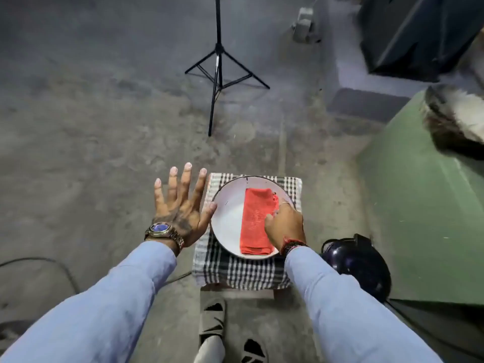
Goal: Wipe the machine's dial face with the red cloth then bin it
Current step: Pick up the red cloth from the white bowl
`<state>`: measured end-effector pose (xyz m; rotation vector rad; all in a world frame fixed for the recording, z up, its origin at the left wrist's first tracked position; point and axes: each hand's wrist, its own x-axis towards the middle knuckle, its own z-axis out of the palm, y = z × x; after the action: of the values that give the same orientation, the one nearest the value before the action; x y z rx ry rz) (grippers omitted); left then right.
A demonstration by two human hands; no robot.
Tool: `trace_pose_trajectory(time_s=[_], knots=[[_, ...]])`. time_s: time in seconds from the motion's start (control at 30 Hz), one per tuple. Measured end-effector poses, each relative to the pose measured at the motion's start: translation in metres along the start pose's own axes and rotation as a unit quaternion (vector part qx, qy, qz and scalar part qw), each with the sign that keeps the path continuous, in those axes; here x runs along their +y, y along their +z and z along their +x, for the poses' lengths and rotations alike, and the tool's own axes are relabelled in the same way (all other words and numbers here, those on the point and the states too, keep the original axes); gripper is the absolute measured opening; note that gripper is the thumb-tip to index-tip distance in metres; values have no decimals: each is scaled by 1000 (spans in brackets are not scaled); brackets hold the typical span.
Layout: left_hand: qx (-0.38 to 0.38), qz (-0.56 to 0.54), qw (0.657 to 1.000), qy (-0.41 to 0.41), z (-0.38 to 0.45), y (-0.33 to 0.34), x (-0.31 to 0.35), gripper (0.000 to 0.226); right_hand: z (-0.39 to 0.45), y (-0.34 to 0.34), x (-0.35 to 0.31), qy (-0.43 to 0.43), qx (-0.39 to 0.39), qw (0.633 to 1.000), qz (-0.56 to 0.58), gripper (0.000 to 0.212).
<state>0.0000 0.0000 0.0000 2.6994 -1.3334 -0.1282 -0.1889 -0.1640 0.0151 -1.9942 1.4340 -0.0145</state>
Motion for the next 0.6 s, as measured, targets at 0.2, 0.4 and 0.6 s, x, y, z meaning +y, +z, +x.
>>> trace_pose_trajectory(time_s=[0.2, 0.4, 0.6], knots=[[-31, -6, 999, 5, 36, 67, -23, 86, 50, 66, -2, 181, 13, 983, 18, 84], [-47, -6, 999, -3, 66, 87, -41, 85, 86, 87, -7, 245, -49, 966, 70, 82], [-45, -22, 999, -13, 82, 72, -36, 89, 85, 84, -7, 194, -75, 946, 250, 28]])
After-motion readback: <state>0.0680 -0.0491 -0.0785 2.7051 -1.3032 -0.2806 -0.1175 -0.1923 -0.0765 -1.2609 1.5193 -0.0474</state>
